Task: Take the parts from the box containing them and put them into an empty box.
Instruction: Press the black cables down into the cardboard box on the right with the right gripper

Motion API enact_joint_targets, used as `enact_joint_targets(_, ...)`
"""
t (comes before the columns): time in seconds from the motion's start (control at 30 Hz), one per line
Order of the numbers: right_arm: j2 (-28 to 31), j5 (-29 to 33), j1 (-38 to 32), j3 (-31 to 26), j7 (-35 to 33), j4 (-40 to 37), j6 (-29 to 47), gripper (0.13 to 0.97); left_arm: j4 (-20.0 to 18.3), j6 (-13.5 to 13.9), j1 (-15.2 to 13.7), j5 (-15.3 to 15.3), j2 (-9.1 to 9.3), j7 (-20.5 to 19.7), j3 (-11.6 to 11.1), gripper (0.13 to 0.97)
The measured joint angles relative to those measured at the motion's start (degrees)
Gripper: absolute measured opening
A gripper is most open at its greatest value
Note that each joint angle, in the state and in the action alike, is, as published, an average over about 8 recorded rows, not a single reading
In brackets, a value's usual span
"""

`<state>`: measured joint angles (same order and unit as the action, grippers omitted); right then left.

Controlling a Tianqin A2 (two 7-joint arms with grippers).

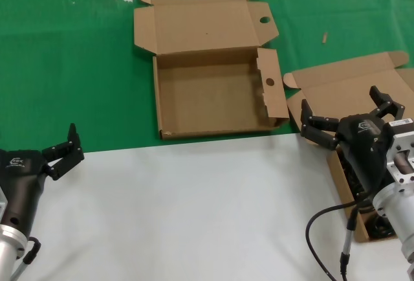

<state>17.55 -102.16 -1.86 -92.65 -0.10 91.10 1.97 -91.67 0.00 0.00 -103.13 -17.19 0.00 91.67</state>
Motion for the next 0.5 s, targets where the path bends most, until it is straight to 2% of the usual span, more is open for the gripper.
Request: enact_joint_targets(0.5, 0.0, 0.0, 0.0, 0.0, 0.0, 0.0, 0.0, 0.966, 0.0, 0.0, 0.0, 0.0, 0.00, 0.0, 0.0, 0.966)
